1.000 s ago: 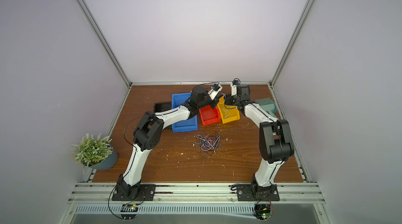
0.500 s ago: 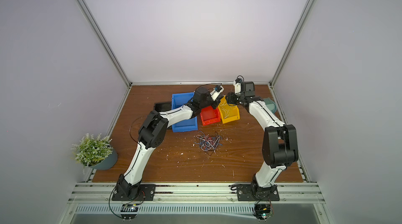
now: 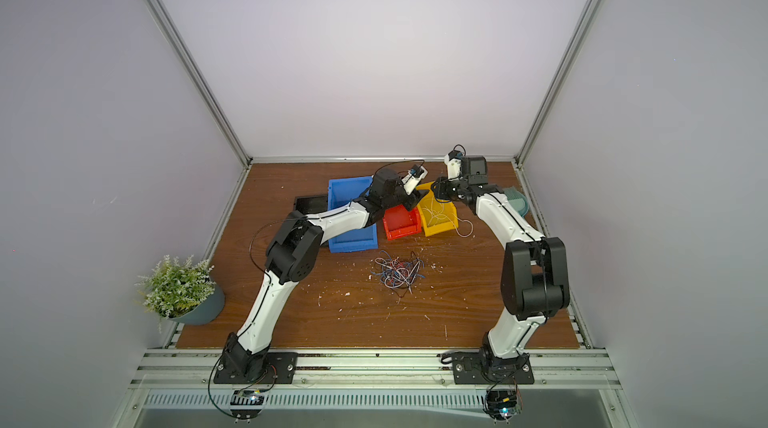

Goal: Untangle and sort cables by color
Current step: Place the cable in the bin, then adjust the cable in the bin.

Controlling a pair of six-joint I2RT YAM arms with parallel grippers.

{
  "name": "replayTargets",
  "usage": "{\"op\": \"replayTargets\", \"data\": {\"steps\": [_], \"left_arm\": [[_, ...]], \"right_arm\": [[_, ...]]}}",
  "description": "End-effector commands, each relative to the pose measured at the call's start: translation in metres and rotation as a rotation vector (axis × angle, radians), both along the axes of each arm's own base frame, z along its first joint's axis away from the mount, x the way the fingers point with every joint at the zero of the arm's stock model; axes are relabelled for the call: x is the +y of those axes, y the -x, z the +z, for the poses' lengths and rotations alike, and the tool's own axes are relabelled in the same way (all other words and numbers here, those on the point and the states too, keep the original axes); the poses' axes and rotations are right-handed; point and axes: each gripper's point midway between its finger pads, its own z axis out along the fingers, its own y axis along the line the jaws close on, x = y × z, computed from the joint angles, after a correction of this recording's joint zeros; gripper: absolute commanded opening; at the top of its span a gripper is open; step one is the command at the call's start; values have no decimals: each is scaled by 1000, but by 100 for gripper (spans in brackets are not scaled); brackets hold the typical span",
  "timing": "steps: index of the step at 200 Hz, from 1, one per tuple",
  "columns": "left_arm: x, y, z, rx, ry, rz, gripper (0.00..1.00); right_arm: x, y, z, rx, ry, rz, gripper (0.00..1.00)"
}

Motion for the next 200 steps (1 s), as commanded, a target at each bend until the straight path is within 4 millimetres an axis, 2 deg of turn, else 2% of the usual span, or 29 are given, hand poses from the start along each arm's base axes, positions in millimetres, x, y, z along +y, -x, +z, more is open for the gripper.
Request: {"op": "replayTargets", "data": {"steps": [1,21,41,73,90,93,94,97,114,131,154,179,200], "left_arm": [[3,11,62,-87,63,-14,49],[10,19,86,-119,89,-11,50],[18,28,107,-137,110,-10,50],[34,52,131,-119,144,-22,51],[46,67,138,-102,154,-16,51],[48,69,145,-108,162,-15,51],[49,70,138,-96,153,-12,51],[52,74,134,-86,146,-10,51],[67,89,138,-82,143,10,52],[83,101,143,-71,144,45,52],[106,114,146,-44,138,103,52],[131,126,141,14,129,186,52],[153,133,133,63,94,263,55]], "right_arm": [[9,-4,3,-14,-42,24,32],[-1,-2,3,2,5,-14,39],[-36,8,4,10,98,-165,47],[-82,45,-7,57,102,-335,54],[-105,68,-24,103,65,-418,55],[-108,73,-28,110,54,-430,55],[-108,74,-29,112,50,-433,55],[-111,78,-31,111,36,-444,55],[-119,99,-55,140,-32,-488,54],[-121,106,-75,175,-27,-485,51],[-116,101,-94,226,36,-415,43],[-124,94,-103,216,156,-426,41],[-124,88,-115,235,182,-409,41]]}}
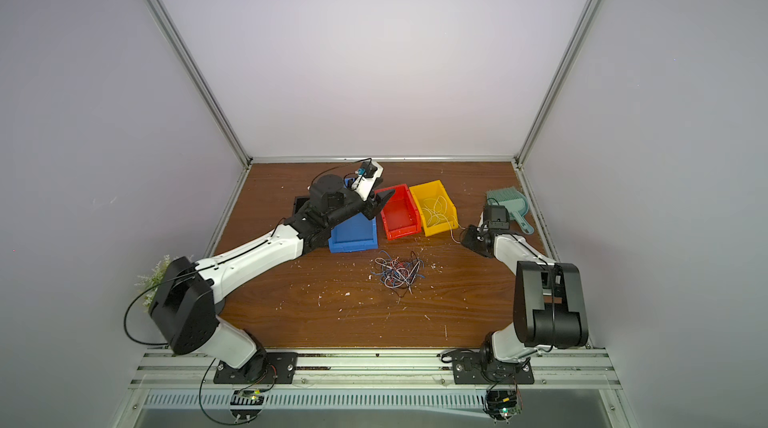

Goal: Untangle and sort cables by color
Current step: Adjust the cable in the bin.

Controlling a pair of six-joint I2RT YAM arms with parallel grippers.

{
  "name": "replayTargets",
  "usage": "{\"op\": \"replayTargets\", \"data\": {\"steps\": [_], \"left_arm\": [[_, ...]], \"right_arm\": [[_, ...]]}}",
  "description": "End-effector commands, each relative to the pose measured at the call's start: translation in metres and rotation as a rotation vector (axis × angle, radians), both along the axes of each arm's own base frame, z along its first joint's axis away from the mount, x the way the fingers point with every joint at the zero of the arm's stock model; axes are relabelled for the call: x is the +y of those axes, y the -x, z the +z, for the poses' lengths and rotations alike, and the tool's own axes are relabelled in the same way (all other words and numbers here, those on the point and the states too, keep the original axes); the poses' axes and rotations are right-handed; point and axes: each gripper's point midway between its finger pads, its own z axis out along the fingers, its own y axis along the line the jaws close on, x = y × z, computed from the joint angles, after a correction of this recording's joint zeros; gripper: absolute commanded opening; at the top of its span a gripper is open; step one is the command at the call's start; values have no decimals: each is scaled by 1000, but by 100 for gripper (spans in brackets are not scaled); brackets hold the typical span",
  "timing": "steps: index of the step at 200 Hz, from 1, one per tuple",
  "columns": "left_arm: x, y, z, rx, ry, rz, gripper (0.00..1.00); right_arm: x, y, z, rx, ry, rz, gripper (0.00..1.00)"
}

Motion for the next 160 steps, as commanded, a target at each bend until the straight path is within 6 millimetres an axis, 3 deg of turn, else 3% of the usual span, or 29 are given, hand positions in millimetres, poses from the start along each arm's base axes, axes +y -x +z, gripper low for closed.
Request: {"op": "replayTargets", "data": {"steps": [1,45,65,87,95,160], "left_arm": [[24,6,-13,89,-32,110,55],[58,19,-26,112,-107,185,56],[67,27,-31,113,-101,187,56],[78,37,-40,127,-109,192,56],[82,41,-44,134,-111,197,56],[93,62,-76,228,-91,185,56]], "right_arm": [[-4,-26,13,-70,72,36,41],[-8,-39,2,-46,172,58,36],[-13,-40,-4,-36,202,55,21],[-6,-41,-2,-56,178,84,5],[-1,-42,3,-74,164,102,0],[36,-47,88,-257,192,185,0]]}}
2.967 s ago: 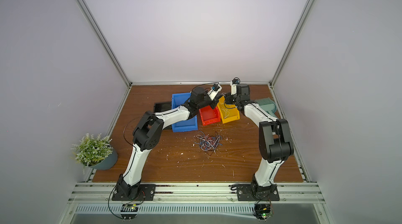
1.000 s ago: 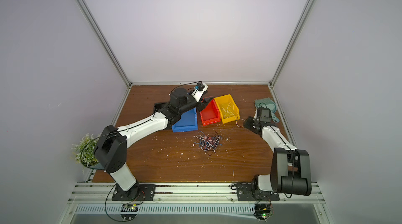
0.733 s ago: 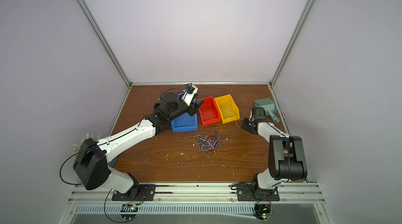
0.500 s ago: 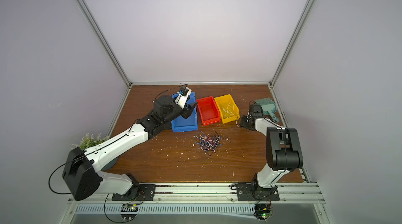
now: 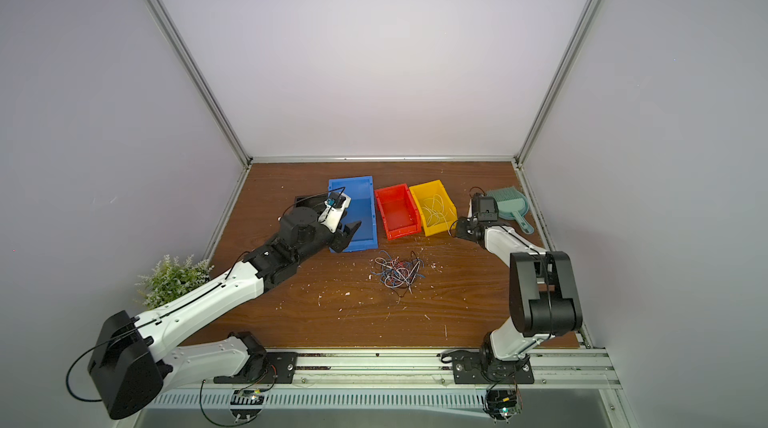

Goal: Untangle and sort cables by color
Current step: Adjust the cable in the bin.

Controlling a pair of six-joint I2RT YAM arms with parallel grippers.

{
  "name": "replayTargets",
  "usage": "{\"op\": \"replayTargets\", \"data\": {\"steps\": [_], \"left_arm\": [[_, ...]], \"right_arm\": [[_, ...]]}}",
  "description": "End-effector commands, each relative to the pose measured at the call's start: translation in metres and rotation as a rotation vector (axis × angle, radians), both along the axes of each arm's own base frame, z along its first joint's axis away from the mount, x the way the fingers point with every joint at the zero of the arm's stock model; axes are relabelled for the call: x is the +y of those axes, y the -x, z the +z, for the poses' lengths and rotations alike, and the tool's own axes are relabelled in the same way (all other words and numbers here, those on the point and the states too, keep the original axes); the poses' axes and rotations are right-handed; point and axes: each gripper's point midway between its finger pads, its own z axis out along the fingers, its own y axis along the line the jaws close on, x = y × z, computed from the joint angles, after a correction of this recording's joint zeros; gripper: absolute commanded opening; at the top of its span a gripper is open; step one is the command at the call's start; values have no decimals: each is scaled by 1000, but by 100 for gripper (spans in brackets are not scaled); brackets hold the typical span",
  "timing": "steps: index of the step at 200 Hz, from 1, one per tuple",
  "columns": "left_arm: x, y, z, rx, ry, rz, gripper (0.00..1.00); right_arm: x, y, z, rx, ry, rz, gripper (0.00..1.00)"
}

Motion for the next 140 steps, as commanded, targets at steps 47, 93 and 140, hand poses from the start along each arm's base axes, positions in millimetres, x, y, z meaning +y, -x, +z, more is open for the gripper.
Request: {"op": "replayTargets", "data": {"steps": [47,93,140], "left_arm": [[1,4,-22,78,30,-3,56],[-8,9,-39,152,93,-22,55],[-9,12,-47,177,116,-30,55]], "right_arm": [[50,-49,87,-196,37,130,0],[57,-92,64,-158,109,143,0],[66,-91,31,-95,187,197,0]]}}
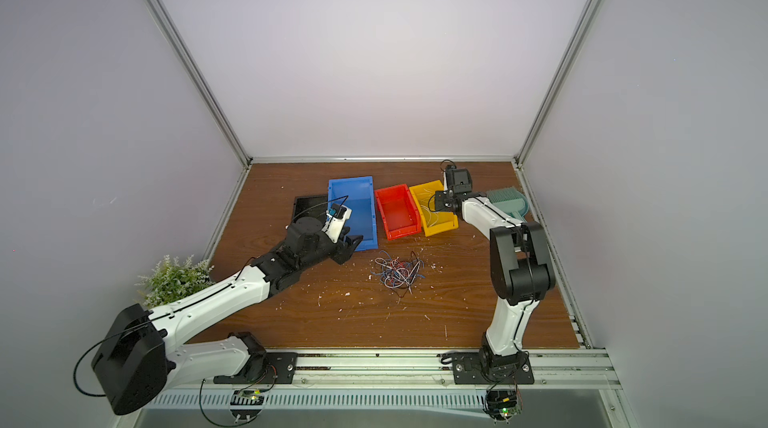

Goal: Untangle and sort cables by color
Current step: Adjust the cable in the bin.

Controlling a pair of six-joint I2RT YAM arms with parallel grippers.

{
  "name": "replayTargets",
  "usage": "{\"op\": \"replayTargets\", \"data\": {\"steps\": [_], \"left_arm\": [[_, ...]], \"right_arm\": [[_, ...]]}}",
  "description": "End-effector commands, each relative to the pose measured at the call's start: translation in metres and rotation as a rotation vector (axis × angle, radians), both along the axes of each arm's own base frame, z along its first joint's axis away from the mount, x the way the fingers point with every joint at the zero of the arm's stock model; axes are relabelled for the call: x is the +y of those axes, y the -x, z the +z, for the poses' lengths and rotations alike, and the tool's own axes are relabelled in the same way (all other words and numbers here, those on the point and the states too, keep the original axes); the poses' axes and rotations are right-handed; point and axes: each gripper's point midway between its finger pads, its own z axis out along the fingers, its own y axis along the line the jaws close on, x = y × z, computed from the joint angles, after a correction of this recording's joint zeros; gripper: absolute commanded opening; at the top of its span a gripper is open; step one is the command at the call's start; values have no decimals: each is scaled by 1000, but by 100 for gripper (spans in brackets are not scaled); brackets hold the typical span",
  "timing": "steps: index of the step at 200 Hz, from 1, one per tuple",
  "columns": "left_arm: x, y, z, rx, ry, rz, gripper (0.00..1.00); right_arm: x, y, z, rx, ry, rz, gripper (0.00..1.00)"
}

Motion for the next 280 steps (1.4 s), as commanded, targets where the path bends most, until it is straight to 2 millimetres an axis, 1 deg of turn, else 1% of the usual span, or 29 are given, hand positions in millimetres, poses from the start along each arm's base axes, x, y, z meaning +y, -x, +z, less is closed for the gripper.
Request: {"op": "replayTargets", "data": {"steps": [1,4,19,33,57,84,120,135,145,158,163,168,174,175,177,184,191,195,202,210,213,225,231,240,254,264,265,270,280], "left_arm": [[-3,-3,4,2,46,-2,55],[-3,-3,4,2,45,-1,55],[-4,-4,3,9,49,0,55],[-6,-4,1,22,54,-7,55],[-9,-5,-4,48,65,-5,55],[-9,-3,-8,69,72,-2,55],[-9,-1,-12,76,59,-3,55],[-9,1,-15,78,46,-8,55],[-10,2,-17,82,43,-9,55],[-9,2,-19,90,44,-6,55],[-9,3,-21,93,44,-6,55],[-10,3,-21,93,44,-7,55],[-9,3,-22,94,47,-4,55],[-9,3,-22,94,47,-4,55],[-9,3,-22,95,48,-5,55],[-9,3,-23,94,48,-3,55],[-9,4,-23,96,49,-3,55],[-9,4,-24,97,47,-2,55],[-9,4,-25,99,46,-2,55],[-8,4,-25,98,44,0,55],[-8,4,-26,99,41,0,55],[-6,5,-26,98,36,2,55],[-6,5,-26,95,35,2,55],[-6,5,-26,93,34,0,55],[-7,5,-26,92,36,-6,55],[-9,5,-26,91,37,-16,55],[-9,6,-26,92,37,-17,55],[-10,6,-26,93,38,-20,55],[-11,5,-26,94,38,-23,55]], "right_arm": [[7,-3,16,-42,53,35,0],[8,-2,14,-39,55,39,0],[12,1,12,-35,72,49,10],[14,2,18,-42,79,55,17],[13,2,35,-55,80,50,30],[10,6,52,-74,94,48,39],[3,14,70,-63,115,30,48],[1,18,76,-61,122,29,53],[2,20,77,-57,122,41,56],[5,21,74,-54,116,64,55],[9,20,71,-54,104,84,52],[13,18,68,-56,91,101,47],[19,16,64,-54,74,127,39],[19,16,64,-54,74,127,39],[22,14,61,-52,66,139,34],[29,11,59,-48,46,166,25],[36,6,54,-36,27,187,18],[38,3,54,-32,19,196,16],[41,2,52,-13,13,199,16],[43,-3,57,-13,6,188,19],[42,-4,59,-14,6,180,21],[34,-6,69,-33,15,134,35],[29,-6,76,-47,16,109,39],[22,-5,85,-57,12,78,41],[1,-3,95,-63,-3,10,46],[-17,-2,97,-59,-25,-43,48],[-22,-1,97,-57,-33,-57,48],[-32,0,96,-54,-57,-81,49],[-48,2,91,-49,-120,-120,50]]}}
